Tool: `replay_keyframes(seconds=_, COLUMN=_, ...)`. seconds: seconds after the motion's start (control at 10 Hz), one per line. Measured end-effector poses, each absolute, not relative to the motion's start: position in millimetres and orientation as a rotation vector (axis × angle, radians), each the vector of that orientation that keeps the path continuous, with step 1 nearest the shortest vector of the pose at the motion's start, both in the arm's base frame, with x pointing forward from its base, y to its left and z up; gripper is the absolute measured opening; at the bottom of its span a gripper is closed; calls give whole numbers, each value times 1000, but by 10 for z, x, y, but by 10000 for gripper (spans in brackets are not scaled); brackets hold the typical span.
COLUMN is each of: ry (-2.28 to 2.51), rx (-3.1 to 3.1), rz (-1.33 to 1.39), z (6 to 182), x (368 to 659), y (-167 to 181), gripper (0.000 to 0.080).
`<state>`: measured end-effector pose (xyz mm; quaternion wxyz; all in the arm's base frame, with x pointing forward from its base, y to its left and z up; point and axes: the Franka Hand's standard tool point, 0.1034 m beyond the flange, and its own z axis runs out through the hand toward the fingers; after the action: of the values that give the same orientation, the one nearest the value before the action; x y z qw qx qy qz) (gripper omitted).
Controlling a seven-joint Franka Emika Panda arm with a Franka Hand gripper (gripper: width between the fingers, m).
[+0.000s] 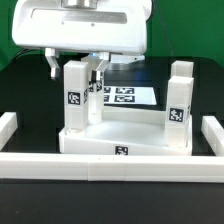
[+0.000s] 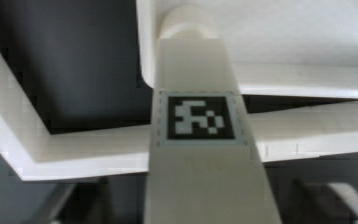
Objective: Assemble desk
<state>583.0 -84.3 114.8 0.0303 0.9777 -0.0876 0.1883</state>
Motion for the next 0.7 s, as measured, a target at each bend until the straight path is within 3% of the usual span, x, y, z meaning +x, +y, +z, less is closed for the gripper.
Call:
replay_keyframes(seconds=0.3, ry=-259, rx=3019, rz=590, z=1251, x=5847, y=-840, gripper=645)
replay_keyframes(seconds=0.7, ry=-298, rx=3078, rz=519, z=1547, x=5873, y=-923, gripper=648)
